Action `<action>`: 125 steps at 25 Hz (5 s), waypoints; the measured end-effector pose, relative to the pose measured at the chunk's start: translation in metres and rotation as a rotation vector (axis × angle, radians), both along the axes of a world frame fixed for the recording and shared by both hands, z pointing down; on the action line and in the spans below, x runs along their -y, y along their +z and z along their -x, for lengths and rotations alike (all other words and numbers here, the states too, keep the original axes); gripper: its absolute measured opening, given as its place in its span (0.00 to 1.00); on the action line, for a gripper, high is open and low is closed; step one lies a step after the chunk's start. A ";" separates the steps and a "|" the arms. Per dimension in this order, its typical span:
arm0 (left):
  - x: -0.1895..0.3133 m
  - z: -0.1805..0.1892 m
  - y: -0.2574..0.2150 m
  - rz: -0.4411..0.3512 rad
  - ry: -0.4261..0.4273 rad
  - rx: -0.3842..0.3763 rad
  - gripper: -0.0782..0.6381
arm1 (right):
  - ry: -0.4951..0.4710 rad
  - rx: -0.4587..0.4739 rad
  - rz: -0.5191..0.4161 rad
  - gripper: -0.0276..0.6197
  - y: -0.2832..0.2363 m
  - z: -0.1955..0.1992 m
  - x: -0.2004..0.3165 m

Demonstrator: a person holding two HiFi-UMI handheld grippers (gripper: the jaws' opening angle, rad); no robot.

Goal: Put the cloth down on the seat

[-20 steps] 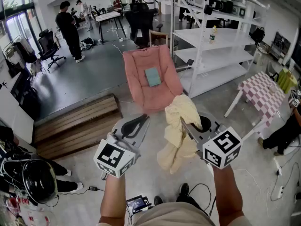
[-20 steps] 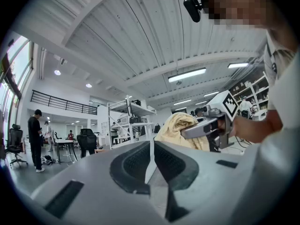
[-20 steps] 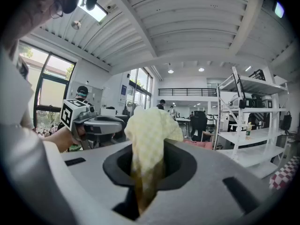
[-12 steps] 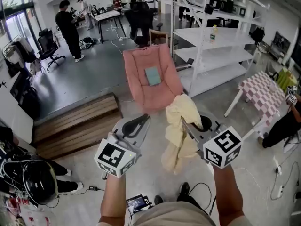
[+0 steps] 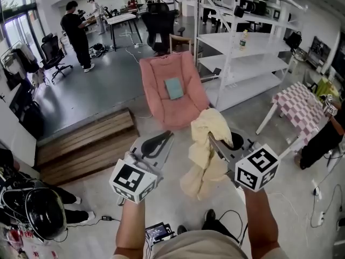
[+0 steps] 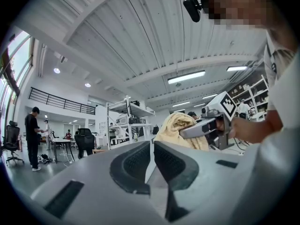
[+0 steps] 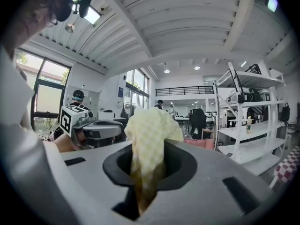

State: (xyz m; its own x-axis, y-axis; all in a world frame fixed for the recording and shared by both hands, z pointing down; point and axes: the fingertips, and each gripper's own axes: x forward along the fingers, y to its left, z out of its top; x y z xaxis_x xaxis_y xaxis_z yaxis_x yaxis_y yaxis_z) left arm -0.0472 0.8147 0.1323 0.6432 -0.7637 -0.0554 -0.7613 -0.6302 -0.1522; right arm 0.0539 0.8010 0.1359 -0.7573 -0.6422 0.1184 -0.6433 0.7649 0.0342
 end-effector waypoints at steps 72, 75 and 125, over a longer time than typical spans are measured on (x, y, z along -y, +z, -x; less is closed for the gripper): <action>0.613 -0.047 0.030 0.038 0.080 0.030 0.14 | 0.059 0.018 0.022 0.12 0.034 -0.028 0.587; 0.635 -0.035 0.028 0.041 0.097 0.029 0.14 | 0.075 0.012 0.022 0.12 0.031 -0.016 0.611; 0.957 0.068 0.089 0.092 -0.037 -0.014 0.14 | 0.073 -0.034 0.011 0.12 0.081 0.062 0.970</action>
State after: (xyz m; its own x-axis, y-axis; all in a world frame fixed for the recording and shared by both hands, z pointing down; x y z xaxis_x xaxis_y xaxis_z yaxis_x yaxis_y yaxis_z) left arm -0.1153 -0.1424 0.2217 0.6141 -0.7892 0.0070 -0.7861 -0.6124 -0.0840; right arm -0.0081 -0.1689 0.2167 -0.7042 -0.6938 0.1509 -0.6956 0.7168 0.0492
